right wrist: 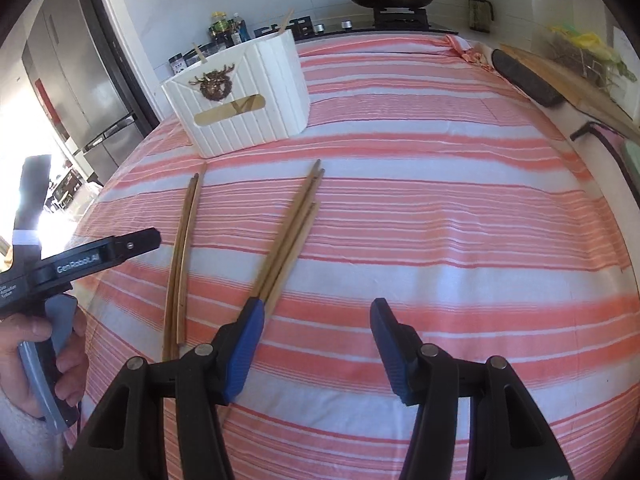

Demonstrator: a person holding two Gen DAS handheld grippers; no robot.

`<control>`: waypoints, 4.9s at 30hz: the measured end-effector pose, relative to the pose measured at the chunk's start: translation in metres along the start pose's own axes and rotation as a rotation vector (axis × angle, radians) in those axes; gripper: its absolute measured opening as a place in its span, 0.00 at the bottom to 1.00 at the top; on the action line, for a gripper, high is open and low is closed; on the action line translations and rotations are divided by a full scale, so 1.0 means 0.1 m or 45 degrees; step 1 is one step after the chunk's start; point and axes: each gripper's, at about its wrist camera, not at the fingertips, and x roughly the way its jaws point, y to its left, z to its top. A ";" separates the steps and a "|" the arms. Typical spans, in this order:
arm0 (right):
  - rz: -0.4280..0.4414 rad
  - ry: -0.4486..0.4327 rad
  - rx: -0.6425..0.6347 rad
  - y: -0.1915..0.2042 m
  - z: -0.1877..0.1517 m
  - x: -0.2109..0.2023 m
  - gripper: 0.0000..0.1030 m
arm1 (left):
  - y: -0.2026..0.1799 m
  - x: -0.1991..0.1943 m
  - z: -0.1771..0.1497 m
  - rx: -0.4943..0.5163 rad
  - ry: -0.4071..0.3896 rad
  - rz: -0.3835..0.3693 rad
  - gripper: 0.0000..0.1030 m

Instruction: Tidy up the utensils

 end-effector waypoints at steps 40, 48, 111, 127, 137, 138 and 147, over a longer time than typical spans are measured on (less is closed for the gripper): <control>-0.218 0.041 -0.262 0.30 -0.19 0.10 0.27 | -0.11 -0.09 -0.19 -0.022 0.013 0.135 0.82; -0.227 0.032 -0.231 0.17 -0.24 0.03 0.27 | -0.26 -0.11 -0.25 -0.018 0.017 0.017 0.90; -0.066 0.395 -0.213 -0.80 0.04 -0.33 0.37 | 0.51 0.00 0.17 0.426 0.269 -0.014 0.74; -0.069 0.248 -0.269 -0.48 0.57 0.02 0.06 | 0.52 -0.10 0.55 0.301 0.194 -0.105 0.04; 0.066 -0.247 -0.258 -0.26 0.81 -1.60 0.06 | 0.63 -1.52 0.60 0.279 -0.203 -0.324 0.04; 0.067 -0.275 -0.263 -0.21 0.85 -1.67 0.06 | 0.63 -1.63 0.60 0.278 -0.232 -0.338 0.04; 0.076 -0.431 -0.265 0.01 1.42 -1.76 0.06 | 0.53 -2.09 1.17 0.258 -0.424 -0.398 0.04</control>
